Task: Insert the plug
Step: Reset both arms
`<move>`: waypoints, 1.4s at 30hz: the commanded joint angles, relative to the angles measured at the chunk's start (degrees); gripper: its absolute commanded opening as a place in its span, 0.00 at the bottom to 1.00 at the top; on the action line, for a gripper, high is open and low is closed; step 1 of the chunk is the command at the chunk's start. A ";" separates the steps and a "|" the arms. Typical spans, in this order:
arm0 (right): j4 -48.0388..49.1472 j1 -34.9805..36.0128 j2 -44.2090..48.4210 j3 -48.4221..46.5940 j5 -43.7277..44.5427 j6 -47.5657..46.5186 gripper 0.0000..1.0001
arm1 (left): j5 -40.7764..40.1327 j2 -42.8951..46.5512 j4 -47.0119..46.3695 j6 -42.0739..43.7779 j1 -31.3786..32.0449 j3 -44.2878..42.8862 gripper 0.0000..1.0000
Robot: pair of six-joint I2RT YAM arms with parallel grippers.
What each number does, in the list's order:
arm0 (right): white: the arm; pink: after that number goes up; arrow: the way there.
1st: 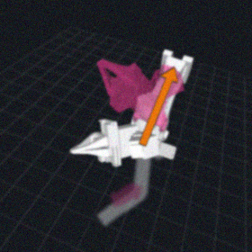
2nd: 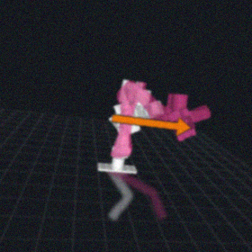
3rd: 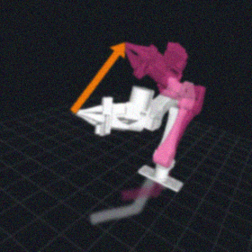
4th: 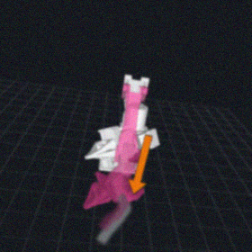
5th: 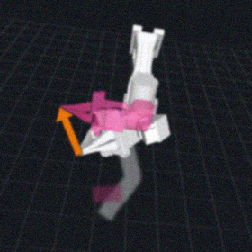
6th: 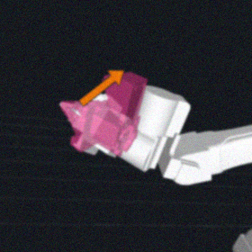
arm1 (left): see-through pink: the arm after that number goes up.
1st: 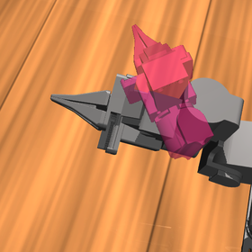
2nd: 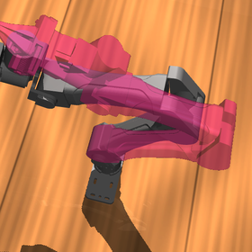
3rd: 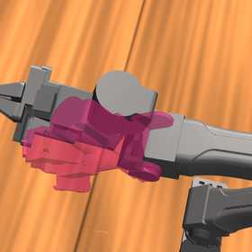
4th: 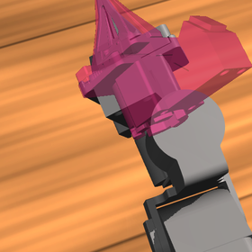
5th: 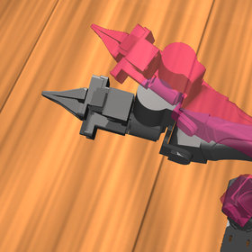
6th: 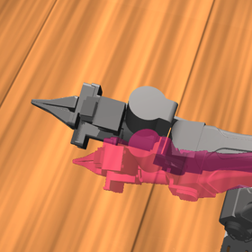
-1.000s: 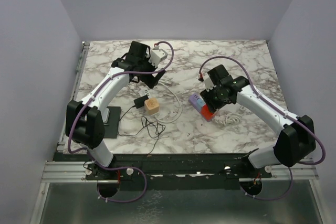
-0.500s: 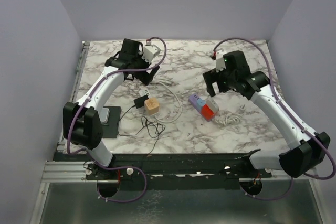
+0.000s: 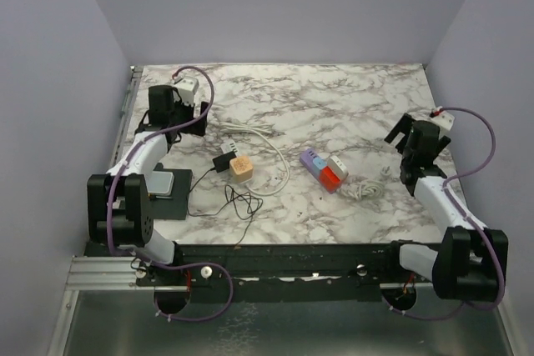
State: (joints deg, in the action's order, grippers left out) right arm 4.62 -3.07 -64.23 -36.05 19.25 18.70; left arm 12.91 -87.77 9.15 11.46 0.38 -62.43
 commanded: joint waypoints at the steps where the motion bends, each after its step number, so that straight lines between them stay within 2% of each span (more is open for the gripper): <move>1: 17.68 -1.80 -6.34 4.58 7.11 2.69 1.00 | -0.20 0.91 -18.09 -3.88 0.23 9.01 0.99; 7: 31.44 -2.07 -11.30 10.14 6.04 -1.43 1.00 | -3.66 -0.83 -39.77 -9.12 0.23 21.07 0.99; 12: 39.66 -2.10 -12.83 13.47 2.22 -4.83 1.00 | -3.34 -4.65 -47.13 -13.52 0.23 24.96 0.99; 18: 49.17 -2.06 -15.67 17.62 0.80 -6.03 1.00 | -3.72 -3.77 -54.41 -15.65 0.23 28.15 0.99; 21: 57.19 -2.11 -17.76 20.81 -0.61 -7.52 1.00 | -4.81 -1.89 -54.94 -14.92 0.23 30.30 0.99; 24: 58.67 -2.05 -16.89 22.46 -2.30 -8.20 1.00 | -5.82 1.22 -55.02 -12.99 0.23 33.29 0.99; 27: 65.48 -2.02 -16.97 25.67 -3.24 -9.00 1.00 | -6.77 0.86 -55.25 -12.26 0.22 35.51 0.99; 29: 65.09 -2.03 -16.77 25.80 -3.35 -8.89 1.00 | -7.61 0.04 -57.57 -12.75 0.23 37.19 0.99; 33: 65.82 -1.96 -17.61 25.56 -6.31 -10.47 1.00 | -9.62 -3.04 -68.38 -12.75 0.23 41.06 0.99; 34: 68.52 -1.61 -18.28 26.84 -9.10 -11.62 1.00 | -9.54 -4.25 -72.25 -12.93 0.23 42.81 0.99; 35: 76.73 -0.98 -21.52 28.96 -11.63 -13.33 1.00 | -8.65 -4.48 -77.16 -12.63 0.41 44.50 0.99; 36: 90.71 0.68 -27.35 31.77 -10.55 -15.51 1.00 | -10.03 -3.73 -77.83 -11.85 1.46 45.72 0.99; 37: 92.21 2.51 -28.21 32.79 -8.38 -17.08 1.00 | -11.42 -3.73 -78.53 -10.61 2.13 46.69 0.99; 39: 74.01 2.93 -23.04 27.37 -6.09 -15.21 1.00 | -11.62 -7.72 -91.31 -11.10 2.17 50.58 0.99; 40: 68.53 2.83 -24.10 23.43 -5.10 -14.73 1.00 | -11.76 -7.43 -90.58 -11.14 2.21 50.76 0.99; 42: 68.92 2.66 -25.21 22.64 -5.02 -15.01 1.00 | -11.81 -6.86 -85.57 -10.86 2.42 48.37 0.99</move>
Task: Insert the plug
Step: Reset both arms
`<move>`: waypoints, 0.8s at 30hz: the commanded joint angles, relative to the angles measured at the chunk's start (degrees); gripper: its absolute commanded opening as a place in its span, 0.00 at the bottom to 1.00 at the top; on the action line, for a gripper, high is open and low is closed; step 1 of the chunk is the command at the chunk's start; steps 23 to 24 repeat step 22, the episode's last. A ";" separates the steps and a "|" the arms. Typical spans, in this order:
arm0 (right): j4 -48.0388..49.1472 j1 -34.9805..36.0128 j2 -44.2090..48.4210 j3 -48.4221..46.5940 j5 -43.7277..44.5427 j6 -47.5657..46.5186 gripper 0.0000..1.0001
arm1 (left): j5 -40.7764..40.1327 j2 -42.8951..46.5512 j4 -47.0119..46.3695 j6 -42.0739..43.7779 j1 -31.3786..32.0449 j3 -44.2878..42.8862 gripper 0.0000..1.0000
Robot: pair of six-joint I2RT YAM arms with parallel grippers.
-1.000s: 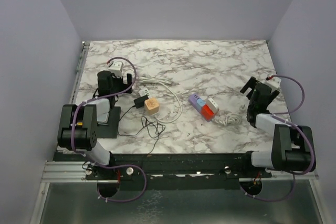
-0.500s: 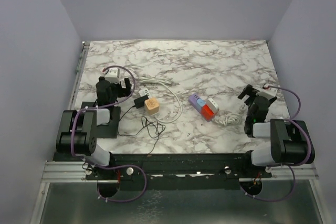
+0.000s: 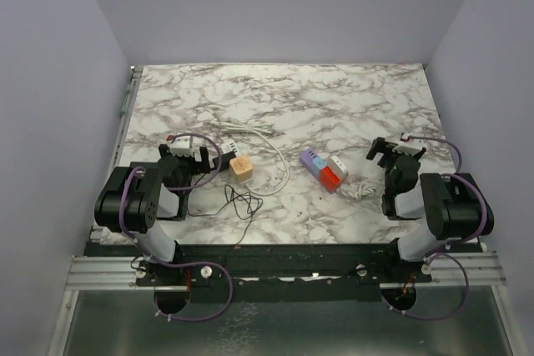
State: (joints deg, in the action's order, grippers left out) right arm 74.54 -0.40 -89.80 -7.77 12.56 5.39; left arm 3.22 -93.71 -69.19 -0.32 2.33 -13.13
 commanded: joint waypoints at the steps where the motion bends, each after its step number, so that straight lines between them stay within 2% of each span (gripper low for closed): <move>1: -3.26 -0.01 1.08 -6.08 2.00 -1.51 1.00 | -2.02 -1.47 -6.67 0.61 0.31 -1.65 0.99; 24: -0.52 -0.03 0.88 -5.35 1.85 -2.14 1.00 | -2.27 -1.02 -6.49 0.51 0.30 -1.39 0.99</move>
